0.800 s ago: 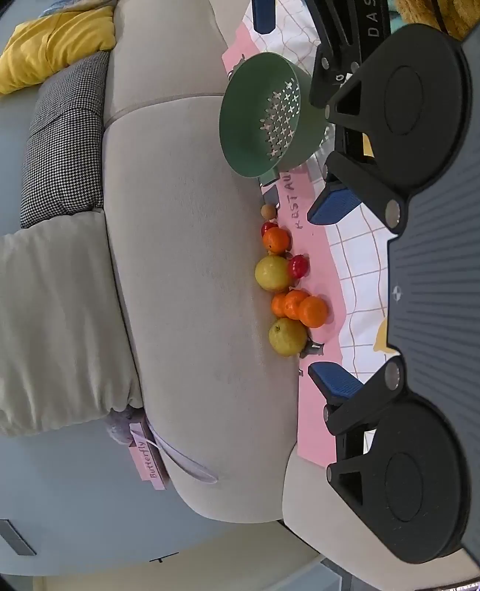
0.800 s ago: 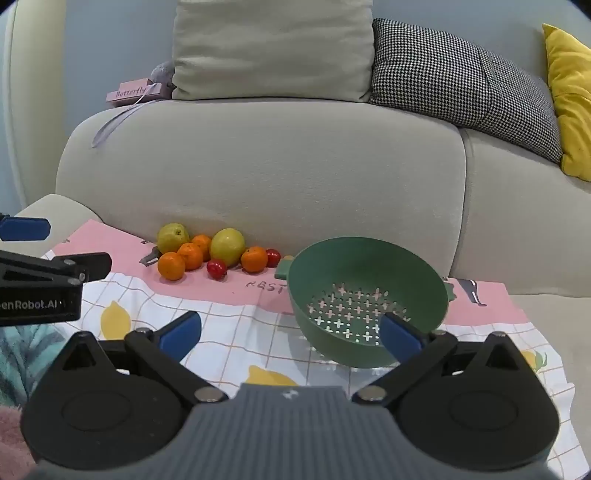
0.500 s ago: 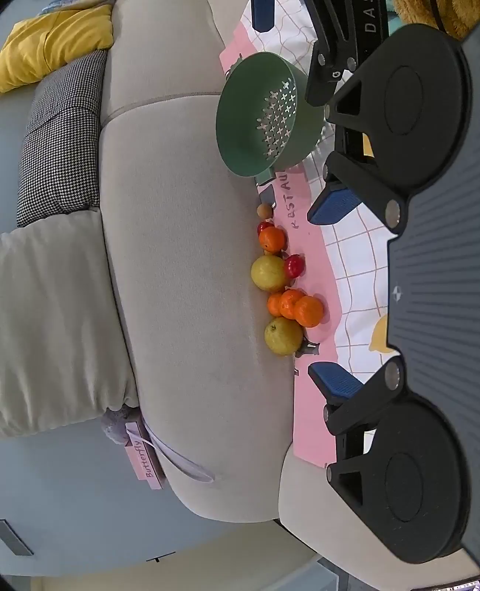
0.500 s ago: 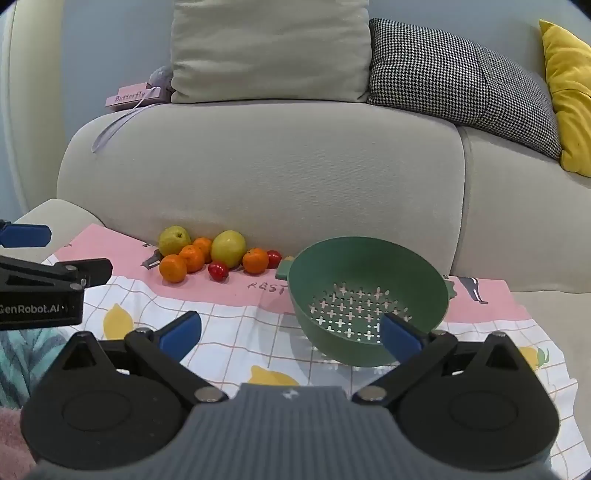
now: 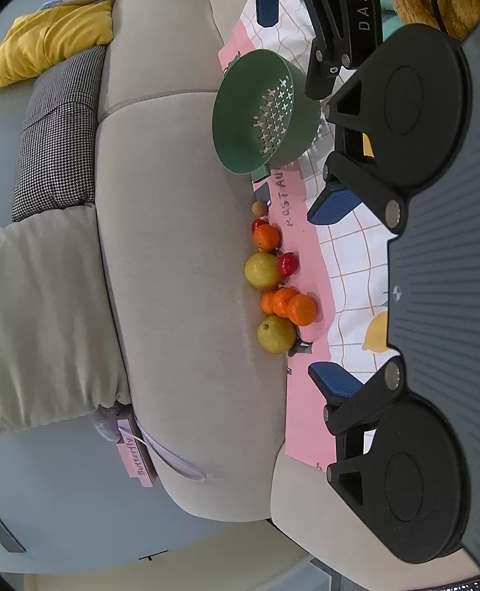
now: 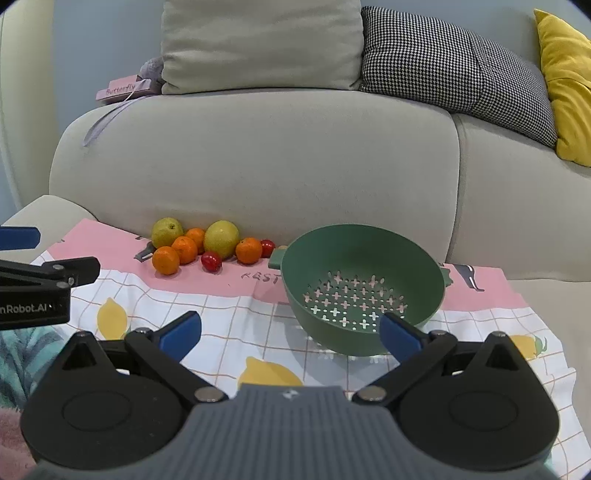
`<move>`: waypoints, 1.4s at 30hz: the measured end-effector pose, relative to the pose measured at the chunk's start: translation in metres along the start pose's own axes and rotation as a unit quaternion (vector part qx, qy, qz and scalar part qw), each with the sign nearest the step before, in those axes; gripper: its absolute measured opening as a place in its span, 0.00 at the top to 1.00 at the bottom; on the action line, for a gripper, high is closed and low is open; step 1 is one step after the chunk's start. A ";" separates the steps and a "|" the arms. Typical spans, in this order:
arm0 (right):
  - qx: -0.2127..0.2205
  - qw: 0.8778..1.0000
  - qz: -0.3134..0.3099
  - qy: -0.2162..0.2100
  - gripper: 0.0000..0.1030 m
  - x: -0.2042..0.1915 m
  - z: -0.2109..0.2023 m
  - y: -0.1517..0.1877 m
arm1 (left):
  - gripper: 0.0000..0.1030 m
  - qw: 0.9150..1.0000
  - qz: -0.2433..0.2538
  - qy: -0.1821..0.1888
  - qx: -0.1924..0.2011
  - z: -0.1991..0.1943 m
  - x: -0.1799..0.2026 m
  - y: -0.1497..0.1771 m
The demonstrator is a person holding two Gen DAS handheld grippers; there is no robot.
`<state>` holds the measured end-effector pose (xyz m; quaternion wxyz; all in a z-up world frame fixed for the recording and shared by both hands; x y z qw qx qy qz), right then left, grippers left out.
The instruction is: Organize fruits
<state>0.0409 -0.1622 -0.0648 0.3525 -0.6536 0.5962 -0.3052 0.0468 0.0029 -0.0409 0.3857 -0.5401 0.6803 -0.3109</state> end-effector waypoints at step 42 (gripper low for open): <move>-0.015 1.000 -0.001 0.023 0.04 0.003 0.004 0.003 | 0.05 1.000 0.003 0.001 -0.010 0.001 0.002 -0.001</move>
Point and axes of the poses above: each gripper's, at about its wrist camera, not at the fingertips, and z roughly the way its jaws point, x to its right, y to its underside, the point moved 6 cm from there along z, roughly the way its jaws point, and after that the axes turned 3 degrees about x, right-handed, at the moved point
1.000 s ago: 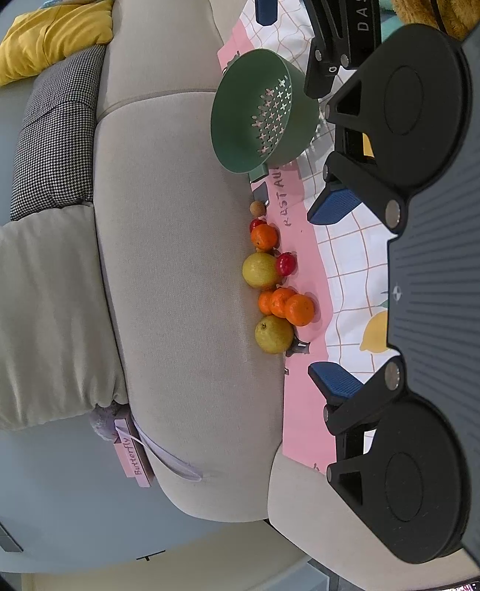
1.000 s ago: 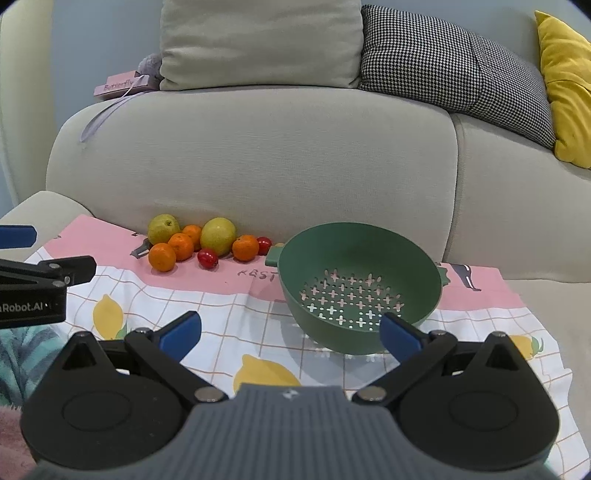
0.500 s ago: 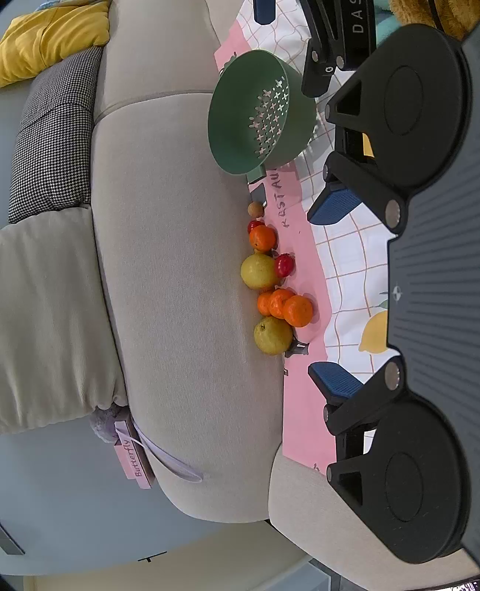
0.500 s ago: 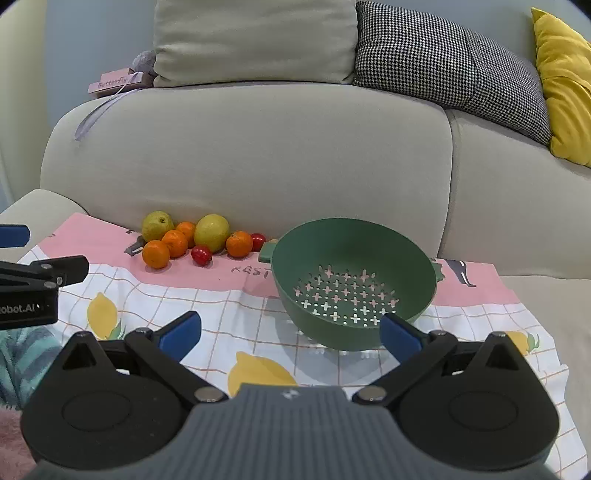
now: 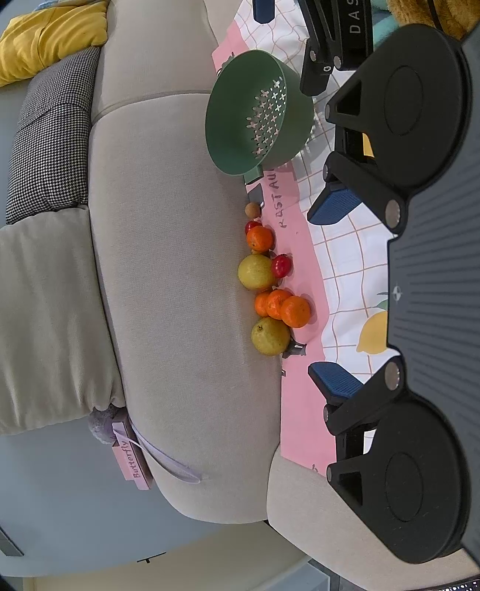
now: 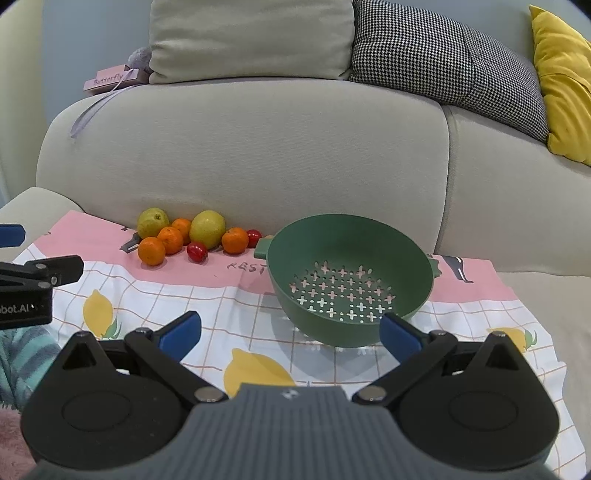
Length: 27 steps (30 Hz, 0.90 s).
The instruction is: Organize fruits
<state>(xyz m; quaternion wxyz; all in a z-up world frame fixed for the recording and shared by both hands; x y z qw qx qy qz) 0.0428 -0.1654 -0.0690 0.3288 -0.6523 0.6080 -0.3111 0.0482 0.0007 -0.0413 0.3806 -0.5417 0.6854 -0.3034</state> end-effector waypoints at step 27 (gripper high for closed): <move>-0.003 1.000 0.011 -0.014 0.04 0.000 0.001 0.004 | 0.05 1.000 -0.011 0.003 -0.012 0.002 -0.001 0.005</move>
Point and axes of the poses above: each gripper's, at about its wrist camera, not at the fingertips, and z roughly the way its jaws point, x to its right, y to its underside, the point moved 6 cm from there along z, roughly the way its jaws point, and after that the axes turned 3 degrees about x, right-handed, at the moved point
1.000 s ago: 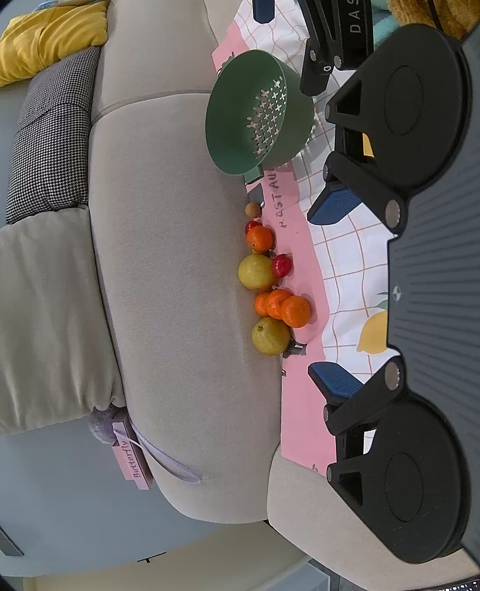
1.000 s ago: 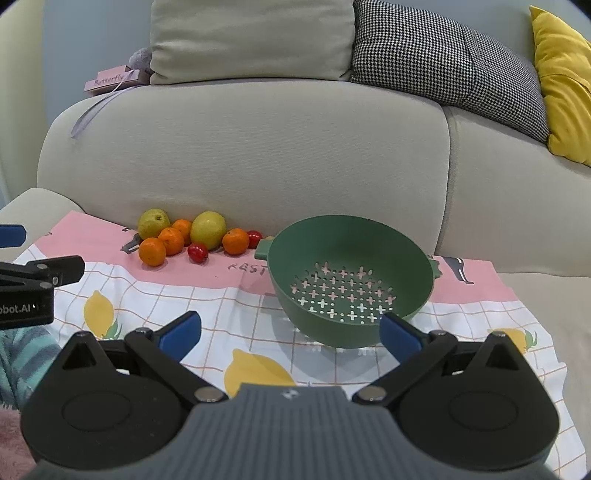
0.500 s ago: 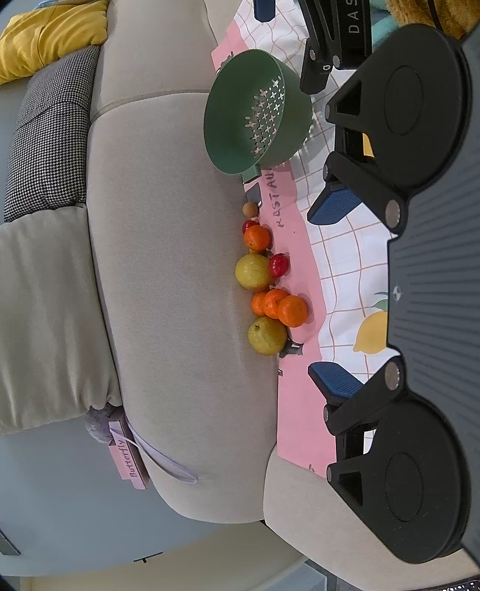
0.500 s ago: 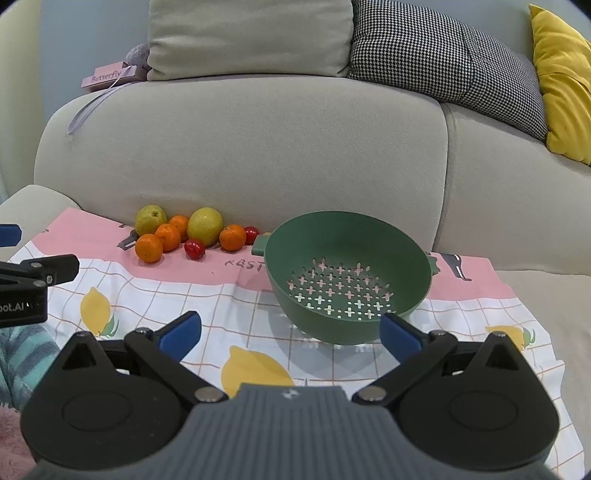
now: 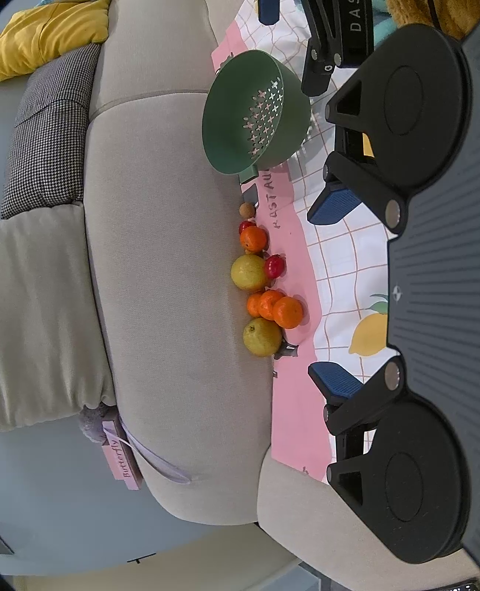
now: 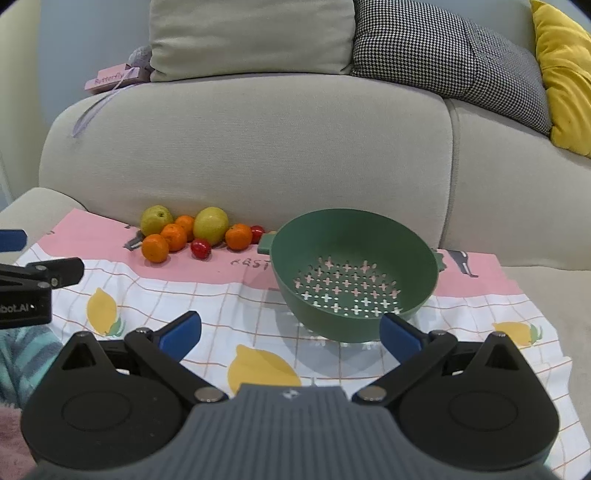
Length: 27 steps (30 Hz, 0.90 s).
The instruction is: Organize fruits
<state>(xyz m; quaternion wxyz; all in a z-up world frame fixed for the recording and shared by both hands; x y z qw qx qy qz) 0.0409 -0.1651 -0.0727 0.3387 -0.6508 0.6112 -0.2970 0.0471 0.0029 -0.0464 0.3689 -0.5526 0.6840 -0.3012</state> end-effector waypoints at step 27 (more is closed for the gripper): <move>0.023 0.997 -0.076 -0.025 0.04 -0.038 0.016 -0.007 | 0.05 0.999 -0.026 0.022 -0.003 0.014 -0.031 -0.007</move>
Point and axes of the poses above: each gripper's, at about its wrist camera, not at the fingertips, and z roughly the way its jaws point, x to its right, y to its underside, the point moved 6 cm from there along z, roughly the way its jaws point, and after that the axes turned 3 degrees about x, right-handed, at the moved point
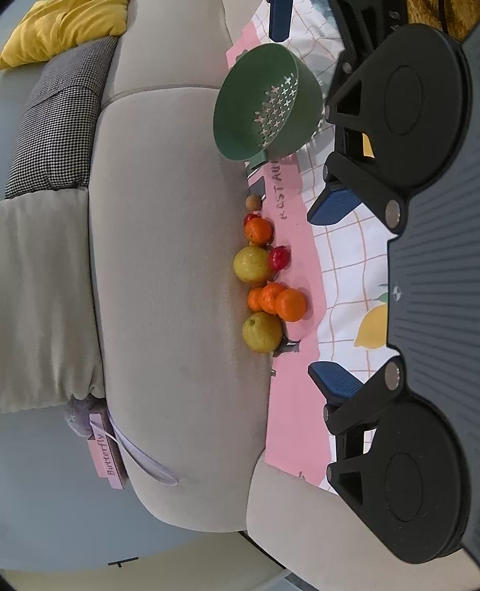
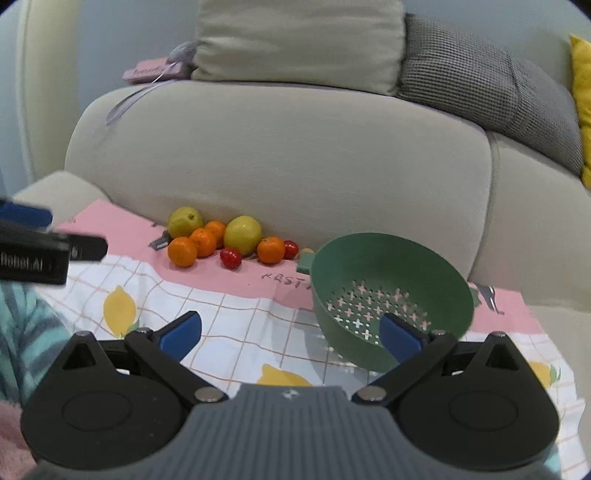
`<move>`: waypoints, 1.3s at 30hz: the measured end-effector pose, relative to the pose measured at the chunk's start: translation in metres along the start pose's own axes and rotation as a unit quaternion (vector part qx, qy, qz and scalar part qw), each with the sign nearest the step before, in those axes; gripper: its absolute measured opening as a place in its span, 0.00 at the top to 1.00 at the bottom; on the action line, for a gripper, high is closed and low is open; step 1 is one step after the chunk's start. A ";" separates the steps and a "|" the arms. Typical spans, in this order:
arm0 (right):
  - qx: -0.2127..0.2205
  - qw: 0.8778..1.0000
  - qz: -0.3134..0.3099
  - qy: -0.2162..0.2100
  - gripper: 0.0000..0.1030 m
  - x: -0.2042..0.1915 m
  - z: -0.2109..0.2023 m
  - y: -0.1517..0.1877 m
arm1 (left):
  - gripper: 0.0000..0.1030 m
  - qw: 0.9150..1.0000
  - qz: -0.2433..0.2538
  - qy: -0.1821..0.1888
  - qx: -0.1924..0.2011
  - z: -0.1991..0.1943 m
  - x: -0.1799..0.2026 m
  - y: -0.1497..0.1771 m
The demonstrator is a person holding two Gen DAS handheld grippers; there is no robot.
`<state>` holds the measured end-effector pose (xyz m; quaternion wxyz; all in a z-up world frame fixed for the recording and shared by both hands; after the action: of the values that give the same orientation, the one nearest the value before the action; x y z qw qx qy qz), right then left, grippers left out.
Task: Organize fruits
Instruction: 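Reach both tools toward the two yellow-green pears by the sofa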
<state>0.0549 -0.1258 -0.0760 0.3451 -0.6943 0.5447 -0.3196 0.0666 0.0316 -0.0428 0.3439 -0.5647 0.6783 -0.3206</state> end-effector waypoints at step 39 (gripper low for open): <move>-0.028 0.993 -0.071 -0.092 0.34 -0.057 0.165 -0.057 | 0.24 0.995 -0.068 0.047 -0.057 0.135 -0.072 -0.023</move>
<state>0.2094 -0.0387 -0.1248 0.3507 -0.7672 0.4687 -0.2624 0.2003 0.0929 -0.0919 0.2565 -0.6126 0.6710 -0.3298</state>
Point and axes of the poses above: each gripper's, at about its wrist camera, not at the fingertips, and z roughly the way its jaws point, x to its right, y to its underside, the point moved 6 cm from there along z, roughly the way its jaws point, and after that the axes turned 3 degrees about x, right-handed, at the moved point
